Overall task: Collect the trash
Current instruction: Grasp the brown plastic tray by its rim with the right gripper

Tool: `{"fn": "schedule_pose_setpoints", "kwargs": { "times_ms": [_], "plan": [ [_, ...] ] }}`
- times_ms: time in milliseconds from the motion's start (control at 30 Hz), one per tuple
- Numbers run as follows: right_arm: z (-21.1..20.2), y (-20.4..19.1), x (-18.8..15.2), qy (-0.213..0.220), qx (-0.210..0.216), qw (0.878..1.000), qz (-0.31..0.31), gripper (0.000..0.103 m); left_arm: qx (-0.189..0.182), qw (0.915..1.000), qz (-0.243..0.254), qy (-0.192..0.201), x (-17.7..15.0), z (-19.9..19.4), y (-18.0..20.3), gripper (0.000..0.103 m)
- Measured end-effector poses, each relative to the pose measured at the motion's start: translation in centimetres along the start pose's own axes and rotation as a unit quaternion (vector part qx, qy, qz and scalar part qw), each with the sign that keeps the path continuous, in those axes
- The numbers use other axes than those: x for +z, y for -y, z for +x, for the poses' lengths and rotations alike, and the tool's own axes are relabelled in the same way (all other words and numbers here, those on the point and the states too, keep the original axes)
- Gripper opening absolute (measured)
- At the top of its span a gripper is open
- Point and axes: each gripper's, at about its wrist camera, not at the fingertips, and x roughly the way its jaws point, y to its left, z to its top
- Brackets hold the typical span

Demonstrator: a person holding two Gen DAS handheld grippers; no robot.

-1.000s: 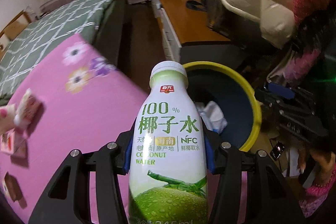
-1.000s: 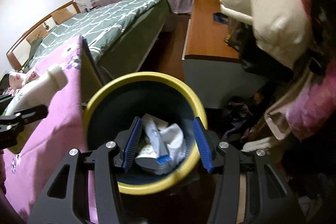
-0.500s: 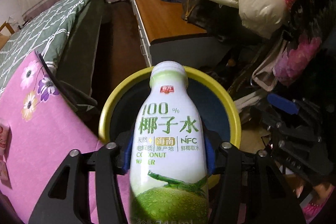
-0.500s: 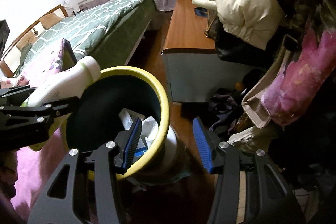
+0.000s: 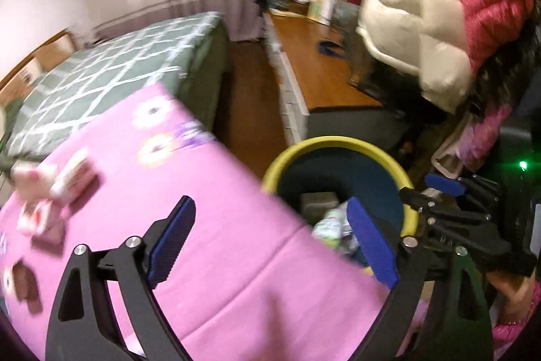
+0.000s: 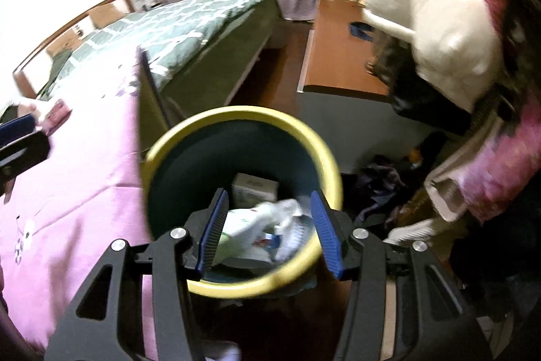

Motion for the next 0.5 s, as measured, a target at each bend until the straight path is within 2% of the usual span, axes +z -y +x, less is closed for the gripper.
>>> {"fn": "schedule_pose_setpoints", "kwargs": {
  "times_ms": [133,233,333,500],
  "plan": [
    [0.6,-4.7,0.8,-0.002,0.030,0.999,-0.039,0.049,0.045,0.9973,-0.057,0.013,-3.3,-3.6,-6.1,0.093],
    [1.1,-9.5,1.3,-0.004,0.055,0.995,-0.079,0.049,0.096,0.9899,-0.103,0.018,-6.3,-6.5,-11.0,0.094],
    [1.4,-15.1,1.7,-0.007,0.088,0.989,-0.120,0.049,0.145,0.9767,-0.156,0.022,-10.0,-9.5,-16.2,0.094],
    [1.4,-23.2,2.3,-0.008,0.133,0.976,-0.170,0.049,0.200,0.9535,-0.225,0.022,-15.1,-12.7,-22.7,0.094]
  ]
}}
